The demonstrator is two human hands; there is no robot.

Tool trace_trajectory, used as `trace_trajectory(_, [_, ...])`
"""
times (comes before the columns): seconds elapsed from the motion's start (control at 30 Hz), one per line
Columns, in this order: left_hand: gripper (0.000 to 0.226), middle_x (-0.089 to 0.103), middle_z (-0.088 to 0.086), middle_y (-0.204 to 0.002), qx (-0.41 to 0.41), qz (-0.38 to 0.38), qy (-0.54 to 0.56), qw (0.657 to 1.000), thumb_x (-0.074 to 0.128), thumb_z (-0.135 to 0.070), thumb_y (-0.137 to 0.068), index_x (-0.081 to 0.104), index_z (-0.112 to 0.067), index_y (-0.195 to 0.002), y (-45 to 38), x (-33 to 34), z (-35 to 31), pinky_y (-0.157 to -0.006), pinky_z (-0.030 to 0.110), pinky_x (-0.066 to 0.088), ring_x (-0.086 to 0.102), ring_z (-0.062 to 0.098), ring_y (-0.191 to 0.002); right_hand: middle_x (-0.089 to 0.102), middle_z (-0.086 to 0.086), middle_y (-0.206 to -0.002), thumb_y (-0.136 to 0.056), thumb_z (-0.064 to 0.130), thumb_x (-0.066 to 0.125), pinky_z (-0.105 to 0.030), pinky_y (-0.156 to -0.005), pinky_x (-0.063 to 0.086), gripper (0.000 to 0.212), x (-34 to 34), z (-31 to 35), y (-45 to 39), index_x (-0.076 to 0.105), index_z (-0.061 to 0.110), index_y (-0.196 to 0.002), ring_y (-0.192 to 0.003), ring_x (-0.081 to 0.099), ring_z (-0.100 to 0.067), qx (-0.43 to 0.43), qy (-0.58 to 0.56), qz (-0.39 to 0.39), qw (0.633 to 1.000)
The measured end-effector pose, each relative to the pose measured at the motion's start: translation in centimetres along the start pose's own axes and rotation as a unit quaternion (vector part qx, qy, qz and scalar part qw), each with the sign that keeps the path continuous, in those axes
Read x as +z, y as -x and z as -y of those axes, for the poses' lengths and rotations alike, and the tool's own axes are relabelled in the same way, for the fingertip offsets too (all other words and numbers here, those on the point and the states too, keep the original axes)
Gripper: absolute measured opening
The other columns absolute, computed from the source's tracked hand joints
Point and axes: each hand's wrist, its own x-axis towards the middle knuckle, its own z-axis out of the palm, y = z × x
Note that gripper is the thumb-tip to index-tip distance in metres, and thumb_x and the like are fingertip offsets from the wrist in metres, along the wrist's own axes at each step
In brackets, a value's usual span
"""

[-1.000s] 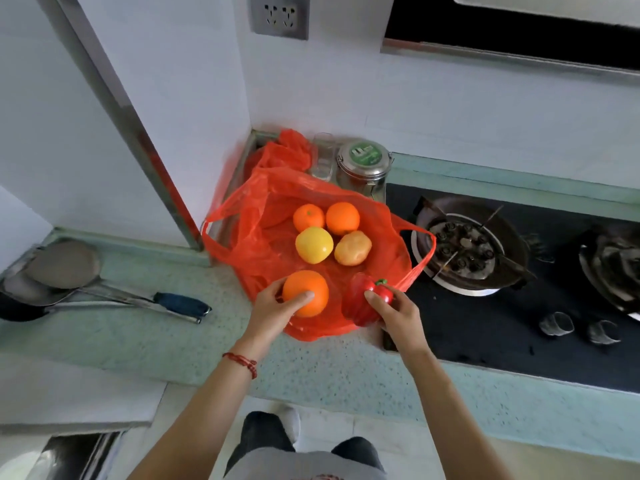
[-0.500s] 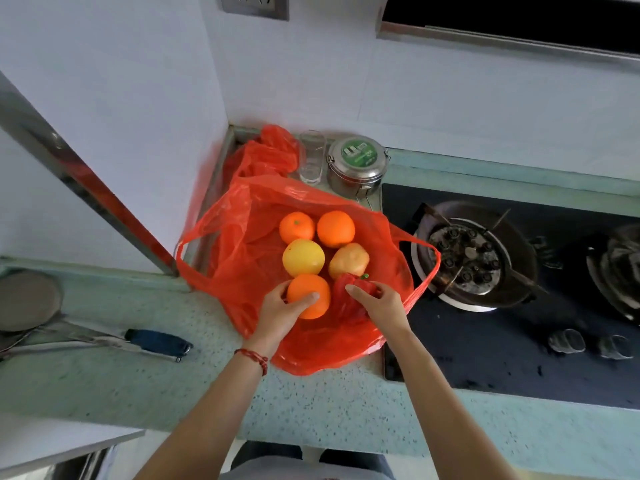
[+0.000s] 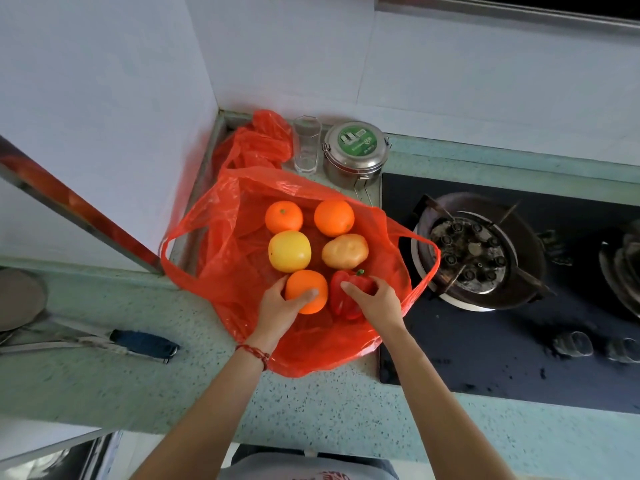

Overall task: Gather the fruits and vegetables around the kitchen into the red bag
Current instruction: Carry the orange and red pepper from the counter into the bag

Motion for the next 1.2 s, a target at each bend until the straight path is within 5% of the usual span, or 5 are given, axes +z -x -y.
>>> trace_trajectory(0.3, [0.075,0.062,0.006,-0.115,0.007,0.000,0.016,1.000,0.075,-0.045,-0.061,0.053,-0.013,-0.125,0.6,-0.5,0.1,-0.085,0.030,0.047,0.057,0.015,-0.100,0.045,-0.011,-0.141,-0.079,0.045,0.066,-0.042,-0.106,0.038,0.078,0.0,0.1,1.1,0.033,0.011,-0.140,-0.129,0.042,-0.027,-0.046,0.037,-0.030,0.998])
trace_trajectory(0.5, [0.088,0.061,0.001,-0.118,0.030,0.009,0.012,0.999,0.067,-0.059,-0.053,0.052,-0.013,-0.126,1.5,-1.7,0.4,-0.090,0.033,0.047,0.057,0.016,-0.109,0.037,-0.009,-0.147,-0.083,0.040,0.063,-0.034,-0.104,0.034,0.074,-0.3,0.0,2.9,0.029,0.012,-0.143,-0.134,0.035,-0.024,-0.091,0.074,-0.062,0.991])
trace_trajectory(0.7, [0.072,0.052,0.006,-0.131,0.133,-0.008,-0.074,0.988,0.068,-0.045,-0.072,0.046,-0.009,-0.131,3.0,-2.3,0.7,-0.098,0.029,0.037,0.047,0.018,-0.121,0.035,-0.006,-0.148,-0.088,0.038,0.058,-0.032,-0.106,0.033,0.064,-0.1,-1.2,5.6,0.033,0.013,-0.141,-0.137,0.031,-0.020,-0.152,0.127,-0.126,0.972])
trace_trajectory(0.9, [0.067,0.051,0.019,-0.131,0.290,0.024,-0.249,0.924,0.059,-0.046,-0.079,0.048,-0.002,-0.128,4.3,-1.5,0.4,-0.102,0.035,0.036,0.045,0.032,-0.123,0.034,-0.007,-0.149,-0.090,0.038,0.054,-0.039,-0.097,0.044,0.059,-0.6,-3.8,8.4,0.035,0.012,-0.140,-0.141,0.023,-0.021,-0.159,0.194,-0.183,0.951])
trace_trajectory(1.2, [0.066,0.054,0.015,-0.131,0.422,0.094,-0.402,0.807,0.042,-0.052,-0.081,0.049,-0.006,-0.128,6.3,3.6,-0.1,-0.101,0.051,0.041,0.047,0.035,-0.125,0.032,-0.013,-0.150,-0.091,0.039,0.051,-0.039,-0.113,0.026,0.061,-4.3,-9.2,12.5,0.032,0.009,-0.141,-0.142,0.022,-0.026,-0.081,0.226,-0.277,0.930])
